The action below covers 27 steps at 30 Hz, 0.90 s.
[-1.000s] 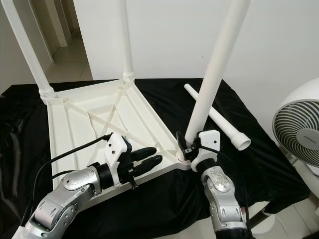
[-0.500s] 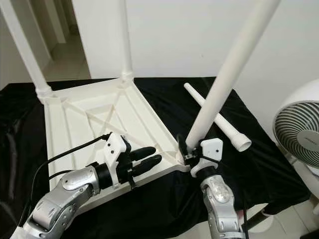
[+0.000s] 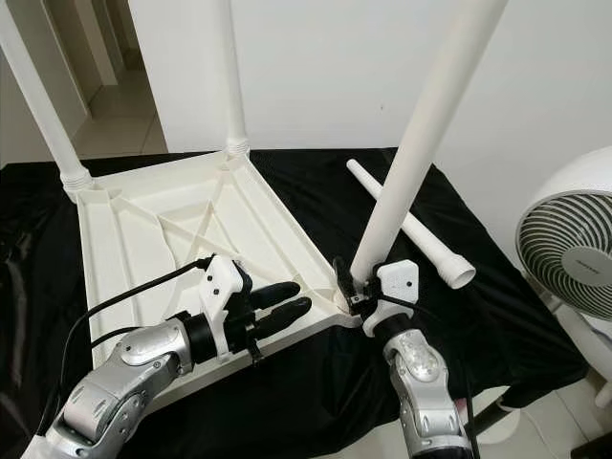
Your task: Building children table
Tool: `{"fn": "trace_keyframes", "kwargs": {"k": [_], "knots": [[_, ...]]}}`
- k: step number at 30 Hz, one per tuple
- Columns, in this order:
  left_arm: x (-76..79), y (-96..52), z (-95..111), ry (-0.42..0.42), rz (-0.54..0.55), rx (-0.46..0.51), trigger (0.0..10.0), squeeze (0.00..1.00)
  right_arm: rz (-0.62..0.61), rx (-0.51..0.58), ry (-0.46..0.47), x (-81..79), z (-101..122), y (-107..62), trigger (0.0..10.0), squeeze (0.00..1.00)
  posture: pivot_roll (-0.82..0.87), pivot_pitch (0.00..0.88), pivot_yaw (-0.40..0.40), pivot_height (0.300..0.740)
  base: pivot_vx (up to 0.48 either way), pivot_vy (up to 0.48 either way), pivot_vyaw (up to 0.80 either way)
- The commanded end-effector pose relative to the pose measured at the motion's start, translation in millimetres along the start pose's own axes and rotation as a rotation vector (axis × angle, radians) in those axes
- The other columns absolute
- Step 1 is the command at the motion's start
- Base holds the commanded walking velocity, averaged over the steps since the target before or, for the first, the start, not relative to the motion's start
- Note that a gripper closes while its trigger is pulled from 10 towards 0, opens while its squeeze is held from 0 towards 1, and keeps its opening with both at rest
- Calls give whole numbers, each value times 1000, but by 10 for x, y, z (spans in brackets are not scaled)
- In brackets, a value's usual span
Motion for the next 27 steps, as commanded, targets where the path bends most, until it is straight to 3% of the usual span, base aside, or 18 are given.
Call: {"fn": "trace_keyframes", "kwargs": {"k": [1, 13, 27], "knots": [[1, -20, 3, -4, 7, -3, 10000, 0, 60, -189, 37, -99, -330, -83, 10000, 0, 23, 16, 26, 740, 0, 0, 0], [8, -38, 5, 0, 7, -8, 10000, 0, 124, -258, 97, -88, -388, -22, 10000, 0, 32, 11, 25, 740, 0, 0, 0], [10, -47, 21, 1, 12, -3, 10000, 0, 175, -273, 88, -22, -356, 57, 10000, 0, 38, 14, 16, 740, 0, 0, 0]]}}
Point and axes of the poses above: a point about 5 cm out from each wrist's last joint towards the gripper, its own y axis pointing out of the wrist towards the gripper, its own z axis along the axis of the wrist's last joint, x = y × z, the point moved 1 cm from there along y, pointing out of the wrist towards the gripper, and after that the axes turned 13 degrees about -y, right-handed, at the moved point
